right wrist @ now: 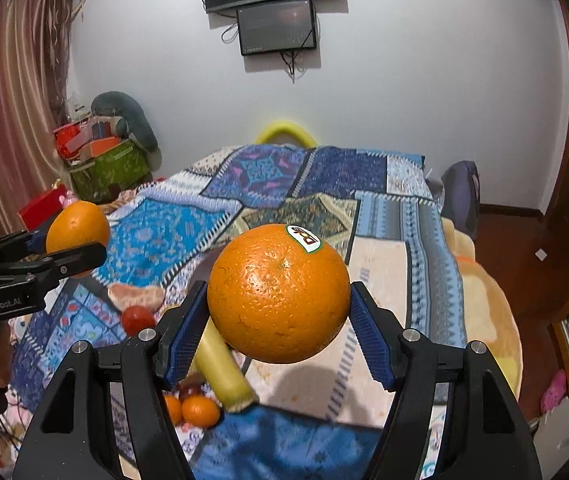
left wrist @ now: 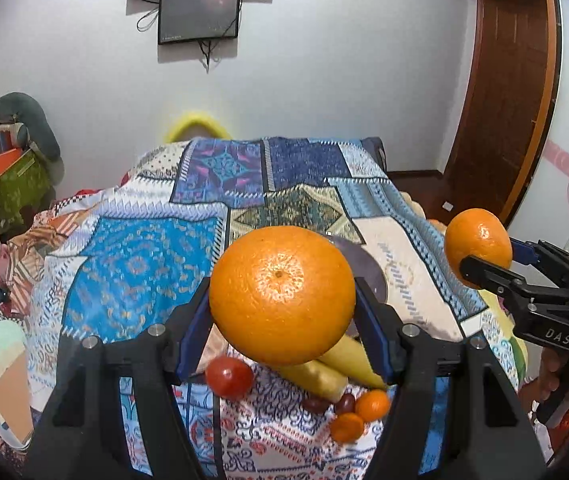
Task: Organize fruits
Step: 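Lift both oranges and carry them over the dark purple plate with both tools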
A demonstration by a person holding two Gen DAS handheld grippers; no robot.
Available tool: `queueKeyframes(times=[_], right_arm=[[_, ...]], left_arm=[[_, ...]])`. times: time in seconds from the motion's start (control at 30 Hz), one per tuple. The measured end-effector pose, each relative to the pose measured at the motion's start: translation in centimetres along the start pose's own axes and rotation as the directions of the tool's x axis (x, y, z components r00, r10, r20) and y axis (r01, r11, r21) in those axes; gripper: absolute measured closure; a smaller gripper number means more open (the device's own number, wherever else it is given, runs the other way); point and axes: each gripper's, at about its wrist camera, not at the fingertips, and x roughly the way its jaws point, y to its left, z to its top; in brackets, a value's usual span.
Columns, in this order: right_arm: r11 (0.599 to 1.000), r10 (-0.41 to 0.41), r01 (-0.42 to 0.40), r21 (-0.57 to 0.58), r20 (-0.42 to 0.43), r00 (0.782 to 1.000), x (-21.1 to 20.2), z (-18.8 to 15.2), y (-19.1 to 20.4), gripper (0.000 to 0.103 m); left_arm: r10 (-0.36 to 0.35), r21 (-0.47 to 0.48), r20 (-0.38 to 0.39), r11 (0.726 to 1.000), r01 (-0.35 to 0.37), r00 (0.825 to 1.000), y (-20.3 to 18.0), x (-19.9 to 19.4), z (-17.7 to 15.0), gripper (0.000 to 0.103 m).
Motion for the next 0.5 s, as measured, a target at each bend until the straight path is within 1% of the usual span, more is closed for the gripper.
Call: queueKeyframes(times=[0.17, 0.3, 0.5], right_arm=[[1.0, -0.017, 0.018, -0.007, 0.03, 0.999, 0.8, 1.5, -0.4, 0.037], [1.0, -0.023, 0.024, -0.01, 0.041, 0.999, 1.5, 2.3, -0.6, 0.037], [0.999, -0.042, 0.043, -0.025, 0.04, 0.998, 3.1, 3.0, -1.0, 0.037]], left_arm=[[0.017, -0.003, 0.018, 1.0, -0.017, 1.0, 0.1, 0.9, 1.0, 0.037], [0.013, -0.017, 0.006, 1.0, -0.013, 1.0, 0.5, 2.4, 1.6, 0.037], [0.034, -0.019, -0.011, 0.999, -0.034, 0.999, 1.0, 4.8, 2.0, 0.037]])
